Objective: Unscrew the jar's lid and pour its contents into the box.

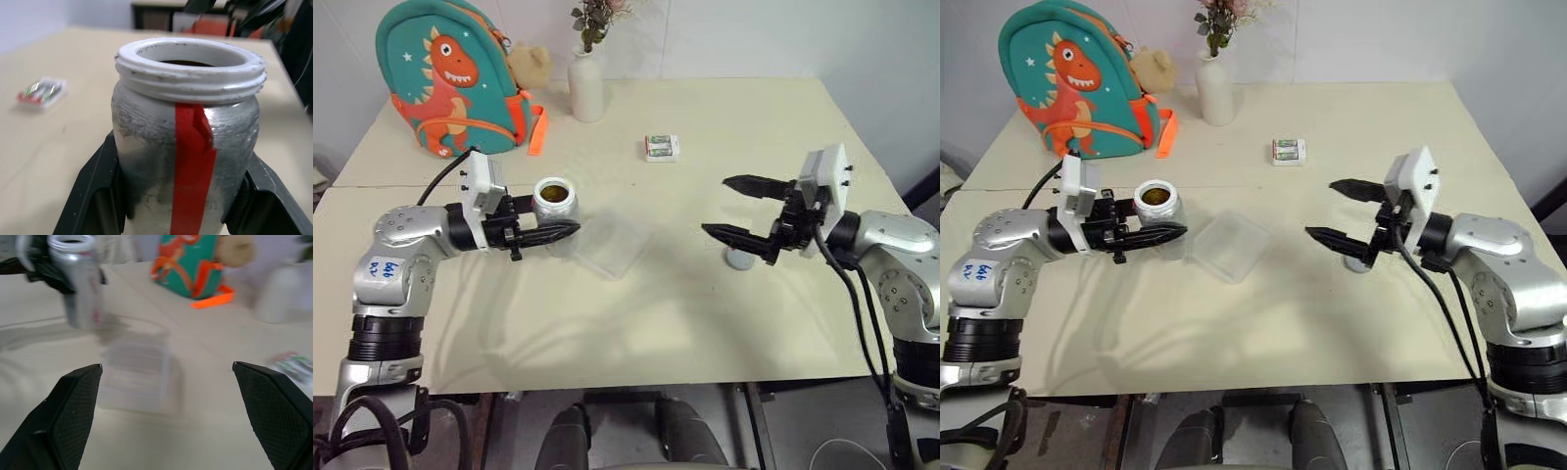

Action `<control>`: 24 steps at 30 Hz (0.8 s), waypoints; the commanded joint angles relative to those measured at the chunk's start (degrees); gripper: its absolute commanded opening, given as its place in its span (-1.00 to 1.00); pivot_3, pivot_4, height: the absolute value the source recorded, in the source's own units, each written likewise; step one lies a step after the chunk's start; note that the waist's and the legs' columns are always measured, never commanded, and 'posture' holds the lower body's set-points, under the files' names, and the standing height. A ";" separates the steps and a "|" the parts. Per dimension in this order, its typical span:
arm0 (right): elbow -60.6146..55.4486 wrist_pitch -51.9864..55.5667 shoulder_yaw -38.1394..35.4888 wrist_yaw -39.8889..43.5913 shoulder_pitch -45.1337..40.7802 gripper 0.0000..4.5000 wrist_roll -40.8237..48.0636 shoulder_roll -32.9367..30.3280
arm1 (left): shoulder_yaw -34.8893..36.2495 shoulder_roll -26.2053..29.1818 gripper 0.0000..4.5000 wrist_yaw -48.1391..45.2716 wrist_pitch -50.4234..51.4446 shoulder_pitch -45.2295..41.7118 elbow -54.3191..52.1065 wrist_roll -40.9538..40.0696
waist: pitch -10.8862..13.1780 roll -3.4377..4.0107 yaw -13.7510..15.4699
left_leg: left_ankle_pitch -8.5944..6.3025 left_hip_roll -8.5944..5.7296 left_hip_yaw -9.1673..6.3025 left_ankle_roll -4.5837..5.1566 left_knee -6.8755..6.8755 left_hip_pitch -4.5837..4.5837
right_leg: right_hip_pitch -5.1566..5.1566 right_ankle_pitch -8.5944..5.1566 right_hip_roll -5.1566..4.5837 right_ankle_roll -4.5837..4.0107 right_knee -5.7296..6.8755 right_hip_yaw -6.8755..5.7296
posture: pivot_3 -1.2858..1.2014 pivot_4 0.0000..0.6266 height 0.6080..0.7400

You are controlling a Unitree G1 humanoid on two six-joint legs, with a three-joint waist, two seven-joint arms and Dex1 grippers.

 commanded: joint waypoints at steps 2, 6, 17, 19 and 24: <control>-0.73 0.69 1.00 2.02 -4.76 0.99 0.87 -0.45 | 1.76 2.01 -0.12 1.91 -0.37 0.10 -2.62 0.84 | 0.01 -0.02 0.32 | -0.01 -0.01 0.00 0.01 0.01 -0.03 | -0.01 0.00 -0.01 0.01 -0.03 -0.01 | 0.03 -0.52 1.00; -0.09 0.55 2.31 1.77 -5.92 0.99 0.19 0.97 | 0.18 2.38 -0.12 6.72 -0.81 0.62 -3.81 5.16 | 0.02 -0.03 0.50 | -0.04 0.03 0.00 0.04 -0.02 -0.03 | -0.02 -0.02 0.00 -0.03 -0.04 -0.05 | 0.03 -0.52 1.00; -0.02 0.84 1.58 -0.12 -3.31 0.99 -0.36 2.28 | -6.89 0.69 -0.12 21.24 -12.36 -4.93 -5.26 23.45 | 0.02 -0.04 1.23 | -0.04 0.02 0.02 0.04 0.00 -0.03 | -0.04 -0.02 0.00 -0.02 0.00 -0.05 | 0.03 -0.52 1.00; 0.05 1.14 0.94 -0.82 -2.74 0.99 -0.02 2.48 | -8.64 0.63 -0.12 25.09 -19.31 -5.55 -5.36 29.57 | 0.02 -0.04 1.29 | -0.04 0.01 0.04 0.04 0.00 -0.03 | -0.03 -0.02 0.00 -0.01 -0.02 -0.04 | 0.03 -0.52 1.00; 0.11 1.57 -0.15 -2.44 -1.69 0.99 0.51 3.11 | -14.79 4.19 -0.12 39.53 -41.81 -6.39 -0.80 51.99 | 0.02 -0.04 1.28 | -0.04 0.02 0.09 0.04 -0.01 -0.03 | -0.04 -0.02 0.00 -0.01 -0.04 -0.02 | 0.03 -0.52 1.00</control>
